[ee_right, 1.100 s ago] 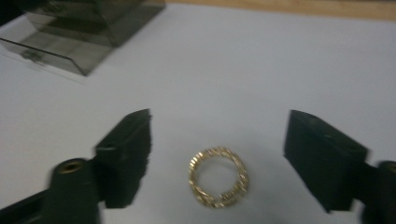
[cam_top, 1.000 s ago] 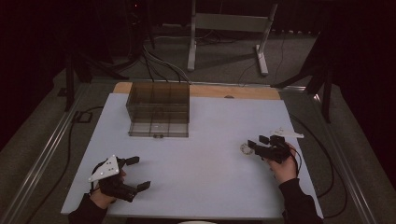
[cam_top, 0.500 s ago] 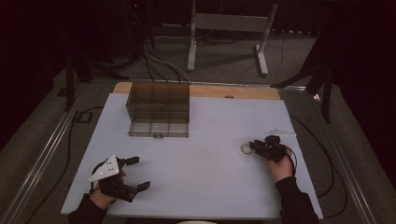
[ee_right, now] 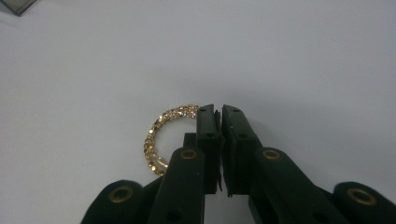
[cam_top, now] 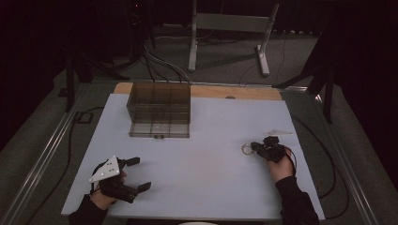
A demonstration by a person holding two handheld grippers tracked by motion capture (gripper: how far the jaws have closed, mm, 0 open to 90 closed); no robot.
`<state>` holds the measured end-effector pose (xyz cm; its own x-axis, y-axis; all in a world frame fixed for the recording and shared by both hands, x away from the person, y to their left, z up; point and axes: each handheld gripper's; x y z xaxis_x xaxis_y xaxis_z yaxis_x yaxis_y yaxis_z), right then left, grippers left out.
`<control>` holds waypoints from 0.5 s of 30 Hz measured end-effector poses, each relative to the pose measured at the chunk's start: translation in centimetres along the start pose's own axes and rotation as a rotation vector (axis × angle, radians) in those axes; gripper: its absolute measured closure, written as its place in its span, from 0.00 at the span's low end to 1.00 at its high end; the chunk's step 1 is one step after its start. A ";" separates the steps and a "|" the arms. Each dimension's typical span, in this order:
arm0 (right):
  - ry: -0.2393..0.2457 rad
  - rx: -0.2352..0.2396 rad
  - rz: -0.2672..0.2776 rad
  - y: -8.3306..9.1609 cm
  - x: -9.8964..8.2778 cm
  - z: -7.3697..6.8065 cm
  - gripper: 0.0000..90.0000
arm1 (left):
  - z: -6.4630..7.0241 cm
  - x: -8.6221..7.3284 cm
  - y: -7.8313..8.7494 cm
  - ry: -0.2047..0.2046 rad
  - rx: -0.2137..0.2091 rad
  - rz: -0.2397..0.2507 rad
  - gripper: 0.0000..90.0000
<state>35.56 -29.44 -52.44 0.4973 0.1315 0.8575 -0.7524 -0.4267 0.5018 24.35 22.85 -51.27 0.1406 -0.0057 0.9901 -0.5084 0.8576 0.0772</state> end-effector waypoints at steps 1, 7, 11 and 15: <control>0.002 -0.001 0.000 0.1 0.0 -0.1 0.97 | 0.0 0.0 0.0 -0.003 -0.001 -0.003 0.01; 0.025 0.000 0.020 0.5 0.4 -0.6 0.97 | 0.0 0.0 0.0 -0.002 -0.001 -0.003 0.01; 0.015 0.007 0.031 0.7 0.5 -0.6 0.97 | 0.0 0.0 0.0 -0.003 0.001 -0.001 0.01; 0.021 0.012 0.047 0.9 0.7 -1.0 0.97 | 0.0 0.0 0.0 -0.001 0.001 0.001 0.01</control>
<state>34.82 -28.82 -51.24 0.4522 0.1293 0.8825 -0.7695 -0.4438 0.4593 24.38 22.84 -51.27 0.1391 -0.0056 0.9903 -0.5097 0.8570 0.0764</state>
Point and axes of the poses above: each handheld gripper's, and its own axes: y roughly backward along the jaws, x roughly out of its top, z roughly to its right, and after that the axes turned 14 degrees about z, right-handed
